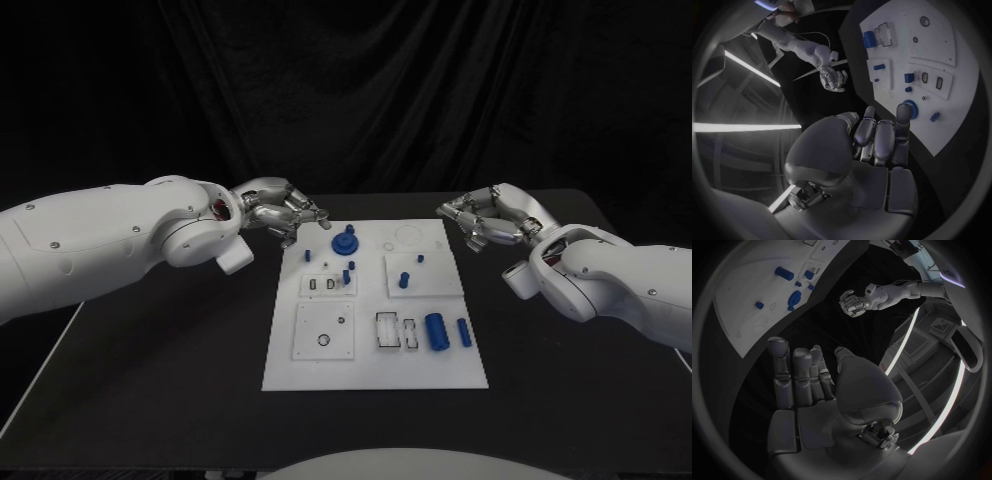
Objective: Assemble the parts on the task board
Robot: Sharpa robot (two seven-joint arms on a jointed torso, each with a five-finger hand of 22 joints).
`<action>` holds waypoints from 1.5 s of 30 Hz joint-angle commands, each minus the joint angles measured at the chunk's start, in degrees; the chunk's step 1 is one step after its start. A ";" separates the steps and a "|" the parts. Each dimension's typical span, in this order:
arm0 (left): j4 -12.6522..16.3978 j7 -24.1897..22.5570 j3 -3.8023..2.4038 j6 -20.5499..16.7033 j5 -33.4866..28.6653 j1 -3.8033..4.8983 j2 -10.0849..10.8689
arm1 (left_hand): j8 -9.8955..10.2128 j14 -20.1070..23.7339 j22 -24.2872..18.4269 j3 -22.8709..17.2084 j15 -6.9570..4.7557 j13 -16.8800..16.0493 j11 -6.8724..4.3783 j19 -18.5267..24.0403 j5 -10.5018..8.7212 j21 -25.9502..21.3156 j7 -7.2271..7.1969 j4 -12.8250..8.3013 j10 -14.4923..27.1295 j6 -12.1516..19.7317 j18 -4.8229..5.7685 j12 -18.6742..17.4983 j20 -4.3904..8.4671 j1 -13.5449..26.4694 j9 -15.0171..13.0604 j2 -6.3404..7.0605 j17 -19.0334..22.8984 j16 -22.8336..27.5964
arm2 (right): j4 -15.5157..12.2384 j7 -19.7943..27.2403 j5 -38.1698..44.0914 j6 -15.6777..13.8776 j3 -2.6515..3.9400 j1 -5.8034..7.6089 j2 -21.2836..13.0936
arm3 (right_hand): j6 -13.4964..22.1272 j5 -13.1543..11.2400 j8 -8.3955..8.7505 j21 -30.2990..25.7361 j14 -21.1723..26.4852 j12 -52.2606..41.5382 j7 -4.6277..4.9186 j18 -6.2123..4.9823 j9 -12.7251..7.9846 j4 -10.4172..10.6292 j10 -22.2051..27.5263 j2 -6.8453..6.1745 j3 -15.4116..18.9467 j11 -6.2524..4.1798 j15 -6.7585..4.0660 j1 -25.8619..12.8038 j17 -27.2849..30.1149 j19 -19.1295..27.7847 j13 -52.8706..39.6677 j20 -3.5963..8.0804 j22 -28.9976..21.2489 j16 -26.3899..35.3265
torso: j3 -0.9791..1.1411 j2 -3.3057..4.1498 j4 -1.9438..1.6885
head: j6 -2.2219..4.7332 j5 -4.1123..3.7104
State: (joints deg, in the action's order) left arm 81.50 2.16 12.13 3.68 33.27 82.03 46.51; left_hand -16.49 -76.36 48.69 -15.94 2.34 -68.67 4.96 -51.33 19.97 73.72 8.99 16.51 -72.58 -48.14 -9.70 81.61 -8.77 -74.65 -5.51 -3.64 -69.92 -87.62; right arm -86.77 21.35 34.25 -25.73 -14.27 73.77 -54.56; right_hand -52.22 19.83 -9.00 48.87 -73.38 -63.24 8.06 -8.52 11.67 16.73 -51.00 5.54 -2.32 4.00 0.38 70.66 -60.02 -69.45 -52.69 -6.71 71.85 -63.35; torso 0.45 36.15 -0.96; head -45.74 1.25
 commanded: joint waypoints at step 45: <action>-11.96 26.40 -0.05 15.13 23.52 -1.19 -16.25 | -20.16 -13.51 12.46 5.90 -4.40 -20.96 -4.65 -14.57 -9.22 2.80 -5.31 -0.42 -17.00 1.69 3.03 8.14 4.25 11.46 -48.61 -1.55 -19.88 -2.35 | 1.01 -0.26 0.38 -1.39 0.05 -2.70 0.25 | -1.83 4.50 1.00 16.44 -8.92 -4.13 -0.85 3.16 -0.08 -0.06 -8.00 0.12 0.91 -1.25 -1.59 3.90 -9.32 -10.23 -1.12 1.70 8.40 -11.10 | 1.82 -0.05 2.94 | -2.48 3.35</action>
State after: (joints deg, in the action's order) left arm 69.86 28.03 12.12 17.30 56.62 81.12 30.53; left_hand -36.42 -84.05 61.07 -10.14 -1.75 -74.96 0.73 -65.47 11.00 76.44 3.66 16.06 -84.04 -46.11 -7.50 89.58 -4.59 -63.75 -53.72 -5.17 -74.94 -89.63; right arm -85.56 21.42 34.10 -26.58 -14.27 71.20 -54.16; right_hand -53.65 23.94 -8.20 65.02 -81.89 -67.06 7.20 -5.77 11.66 16.75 -58.57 5.66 -1.75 2.85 -1.33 73.97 -69.30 -79.35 -53.86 -4.92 74.93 -74.16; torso 2.24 35.96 1.71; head -48.03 4.42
